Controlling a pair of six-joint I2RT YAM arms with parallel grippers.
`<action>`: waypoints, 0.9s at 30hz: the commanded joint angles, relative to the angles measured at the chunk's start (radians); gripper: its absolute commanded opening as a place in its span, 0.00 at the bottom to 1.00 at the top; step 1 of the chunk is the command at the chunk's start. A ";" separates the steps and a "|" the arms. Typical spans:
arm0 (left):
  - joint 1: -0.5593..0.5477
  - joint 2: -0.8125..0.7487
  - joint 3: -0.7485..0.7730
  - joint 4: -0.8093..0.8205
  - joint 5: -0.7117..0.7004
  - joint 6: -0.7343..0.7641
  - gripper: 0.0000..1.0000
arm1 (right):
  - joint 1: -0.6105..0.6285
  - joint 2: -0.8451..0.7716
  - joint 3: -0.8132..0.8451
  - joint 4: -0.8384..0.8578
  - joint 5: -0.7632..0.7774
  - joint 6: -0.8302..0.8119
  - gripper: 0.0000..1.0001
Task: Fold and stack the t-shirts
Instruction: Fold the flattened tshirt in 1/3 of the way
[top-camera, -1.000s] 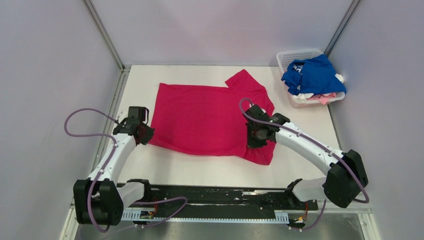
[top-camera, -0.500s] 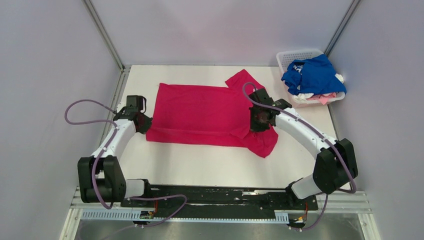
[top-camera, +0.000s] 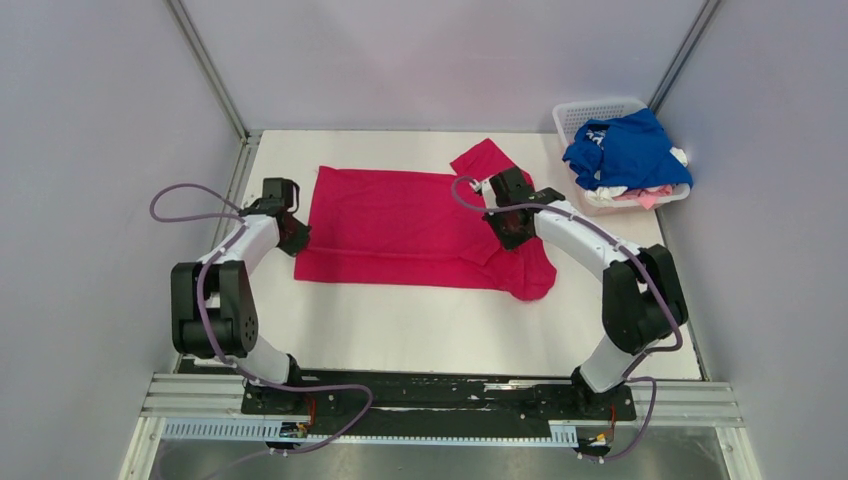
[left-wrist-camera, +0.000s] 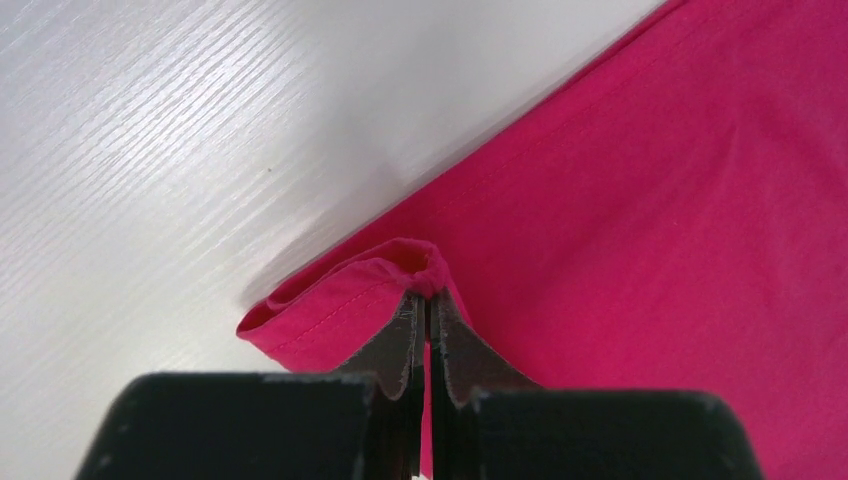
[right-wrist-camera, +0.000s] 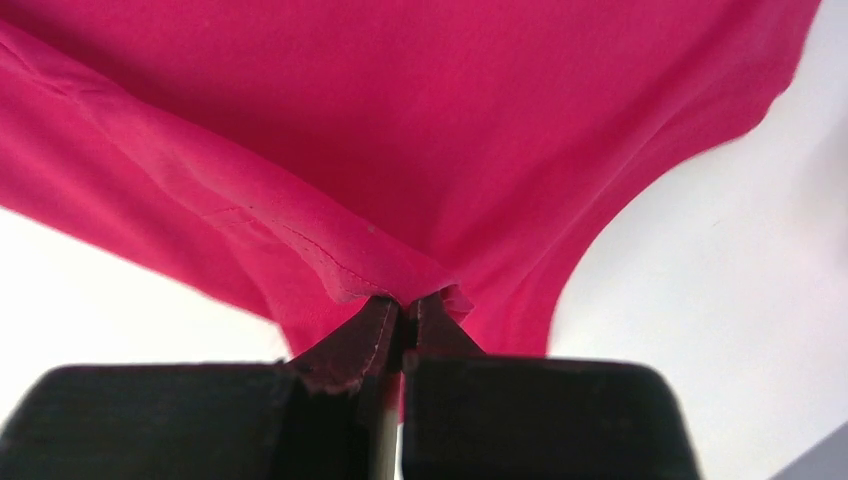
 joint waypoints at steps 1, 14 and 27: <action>0.011 0.049 0.070 0.042 -0.007 0.035 0.00 | -0.012 0.040 0.041 0.173 0.072 -0.452 0.00; 0.010 0.162 0.135 0.052 0.008 0.078 0.23 | -0.050 0.182 0.056 0.528 -0.033 -0.932 0.32; 0.008 0.034 0.183 0.051 0.134 0.158 1.00 | -0.131 -0.225 -0.184 0.841 0.118 0.248 1.00</action>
